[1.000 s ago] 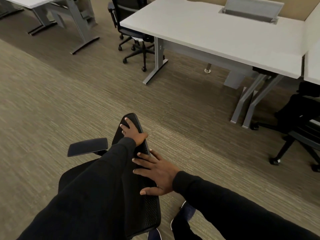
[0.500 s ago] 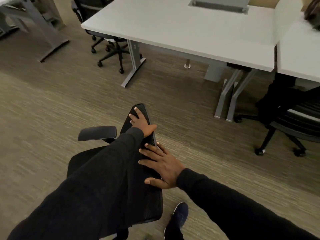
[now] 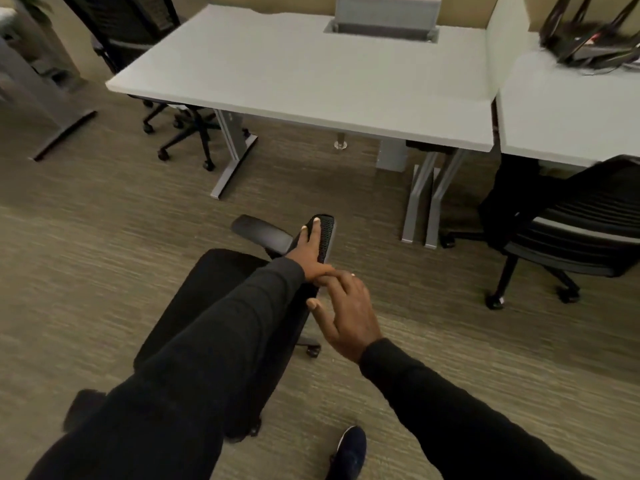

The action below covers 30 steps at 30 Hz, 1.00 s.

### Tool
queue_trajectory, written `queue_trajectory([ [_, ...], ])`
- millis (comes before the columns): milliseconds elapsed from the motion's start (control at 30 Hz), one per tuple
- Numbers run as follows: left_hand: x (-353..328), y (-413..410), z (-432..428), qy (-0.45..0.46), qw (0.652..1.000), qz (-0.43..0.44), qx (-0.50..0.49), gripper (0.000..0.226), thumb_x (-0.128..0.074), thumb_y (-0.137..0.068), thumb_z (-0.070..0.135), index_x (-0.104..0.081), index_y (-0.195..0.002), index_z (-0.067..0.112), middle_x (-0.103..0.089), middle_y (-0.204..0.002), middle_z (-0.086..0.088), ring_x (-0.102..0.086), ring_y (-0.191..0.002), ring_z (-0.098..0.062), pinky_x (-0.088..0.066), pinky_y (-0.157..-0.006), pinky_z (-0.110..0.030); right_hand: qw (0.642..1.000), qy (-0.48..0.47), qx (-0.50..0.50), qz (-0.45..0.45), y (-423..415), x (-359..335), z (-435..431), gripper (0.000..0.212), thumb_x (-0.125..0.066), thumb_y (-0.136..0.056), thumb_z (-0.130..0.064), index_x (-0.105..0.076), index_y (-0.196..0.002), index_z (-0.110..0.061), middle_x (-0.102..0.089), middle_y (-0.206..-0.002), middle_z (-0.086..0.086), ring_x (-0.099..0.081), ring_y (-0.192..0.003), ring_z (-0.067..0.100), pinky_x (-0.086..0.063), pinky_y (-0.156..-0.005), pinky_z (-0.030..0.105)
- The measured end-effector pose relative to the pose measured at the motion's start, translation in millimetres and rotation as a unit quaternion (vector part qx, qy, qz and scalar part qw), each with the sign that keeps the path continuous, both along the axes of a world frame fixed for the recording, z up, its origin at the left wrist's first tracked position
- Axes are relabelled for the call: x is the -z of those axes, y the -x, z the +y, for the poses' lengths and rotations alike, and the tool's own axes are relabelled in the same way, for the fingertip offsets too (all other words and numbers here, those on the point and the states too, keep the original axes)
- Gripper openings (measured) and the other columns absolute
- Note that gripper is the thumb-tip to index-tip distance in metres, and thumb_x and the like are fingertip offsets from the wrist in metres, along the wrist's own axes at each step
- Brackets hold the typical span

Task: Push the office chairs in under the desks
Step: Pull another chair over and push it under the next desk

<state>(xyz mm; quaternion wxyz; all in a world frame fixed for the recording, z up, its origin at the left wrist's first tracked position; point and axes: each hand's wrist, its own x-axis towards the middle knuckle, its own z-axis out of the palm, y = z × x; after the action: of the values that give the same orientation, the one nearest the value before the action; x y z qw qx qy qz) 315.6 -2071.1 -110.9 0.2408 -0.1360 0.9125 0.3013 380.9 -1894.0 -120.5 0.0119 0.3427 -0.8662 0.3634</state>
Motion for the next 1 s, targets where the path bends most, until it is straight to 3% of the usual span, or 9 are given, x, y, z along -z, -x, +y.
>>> queue_trajectory([
  [67,-0.7,-1.1,4.9,-0.02,0.999,0.007,0.026,0.12,-0.072,-0.086,0.042,0.028,-0.152,0.03,0.018,-0.165,-0.013,-0.008,-0.153,-0.033,-0.025,-0.12,-0.045,0.999,-0.019,0.034,0.024,18.3,-2.2,7.3,0.041,-0.044,-0.098,-0.056,-0.062,-0.11,-0.021,-0.054,-0.108,-0.001,-0.048,-0.099,0.014,-0.041,-0.085,0.034],
  [133,-1.6,-8.6,8.6,-0.019,0.998,0.03,0.051,0.115,-0.071,-0.087,0.037,0.023,-0.154,0.032,0.014,-0.166,-0.01,-0.013,-0.152,-0.031,-0.029,-0.118,-0.042,0.997,-0.026,0.069,0.031,37.2,-4.2,11.3,0.038,-0.046,-0.097,-0.055,-0.061,-0.106,-0.021,-0.051,-0.105,-0.001,-0.046,-0.094,0.014,-0.04,-0.08,0.033],
  [267,-2.2,-33.8,12.3,-0.029,0.993,0.096,0.058,0.103,-0.069,-0.086,0.034,0.005,-0.158,0.038,-0.01,-0.167,-0.001,-0.035,-0.145,-0.026,-0.04,-0.112,-0.04,0.995,-0.046,0.062,0.058,69.5,-5.2,8.0,0.046,-0.047,-0.095,-0.056,-0.056,-0.124,-0.022,-0.053,-0.129,0.007,-0.049,-0.12,0.024,-0.041,-0.102,0.043],
  [333,-3.7,-46.9,4.5,-0.012,0.995,0.086,0.043,0.103,-0.069,-0.084,0.044,0.001,-0.159,0.037,-0.032,-0.158,-0.001,-0.051,-0.13,-0.025,-0.047,-0.105,-0.041,0.993,-0.097,0.025,0.07,80.5,-4.5,0.5,0.051,-0.042,-0.096,-0.06,-0.056,-0.129,-0.023,-0.051,-0.14,0.009,-0.043,-0.133,0.028,-0.033,-0.113,0.048],
  [433,-5.7,-67.2,-20.7,0.075,0.995,0.05,0.035,0.102,-0.063,-0.08,0.066,-0.011,-0.16,0.028,-0.047,-0.144,-0.005,-0.053,-0.125,-0.023,-0.047,-0.103,-0.041,0.983,-0.175,-0.034,0.046,86.0,-1.5,-14.4,0.058,-0.033,-0.097,-0.066,-0.057,-0.13,-0.024,-0.053,-0.139,0.005,-0.041,-0.138,0.029,-0.025,-0.119,0.052],
  [533,-9.7,-88.4,-48.4,0.192,0.979,0.04,0.052,0.1,-0.052,-0.073,0.084,-0.036,-0.152,0.025,-0.053,-0.138,-0.002,-0.054,-0.123,-0.021,-0.046,-0.102,-0.037,0.975,-0.215,-0.036,0.054,78.0,3.1,-29.8,0.069,-0.026,-0.094,-0.076,-0.061,-0.124,-0.025,-0.062,-0.124,0.005,-0.052,-0.123,0.028,-0.032,-0.113,0.054],
  [667,-5.7,-115.4,-77.7,0.287,0.954,0.088,0.002,0.091,-0.046,-0.066,0.088,-0.056,-0.132,0.026,-0.061,-0.118,0.002,-0.06,-0.107,-0.019,-0.048,-0.093,-0.035,0.975,-0.212,-0.01,0.061,68.8,-0.7,-58.4,0.073,-0.029,-0.089,-0.079,-0.07,-0.102,-0.02,-0.068,-0.098,0.007,-0.06,-0.097,0.03,-0.04,-0.103,0.055],
  [800,-8.6,-108.6,-115.2,0.338,0.937,0.083,0.023,0.077,-0.055,-0.064,0.08,-0.06,-0.123,0.03,-0.061,-0.112,0.007,-0.058,-0.105,-0.015,-0.042,-0.094,-0.035,0.977,-0.197,-0.06,0.054,73.0,-2.3,-88.5,0.066,-0.034,-0.091,-0.073,-0.07,-0.102,-0.019,-0.069,-0.098,0.006,-0.062,-0.097,0.028,-0.035,-0.109,0.053],
  [1000,-16.1,-54.3,-170.2,0.33,0.933,0.108,0.092,0.075,-0.06,-0.066,0.076,-0.063,-0.124,0.027,-0.062,-0.113,0.007,-0.057,-0.106,-0.015,-0.04,-0.097,-0.036,0.979,-0.195,-0.038,0.037,104.3,-8.4,-124.8,0.064,-0.032,-0.093,-0.07,-0.068,-0.104,-0.017,-0.068,-0.097,0.006,-0.061,-0.091,0.025,-0.041,-0.099,0.046],
])
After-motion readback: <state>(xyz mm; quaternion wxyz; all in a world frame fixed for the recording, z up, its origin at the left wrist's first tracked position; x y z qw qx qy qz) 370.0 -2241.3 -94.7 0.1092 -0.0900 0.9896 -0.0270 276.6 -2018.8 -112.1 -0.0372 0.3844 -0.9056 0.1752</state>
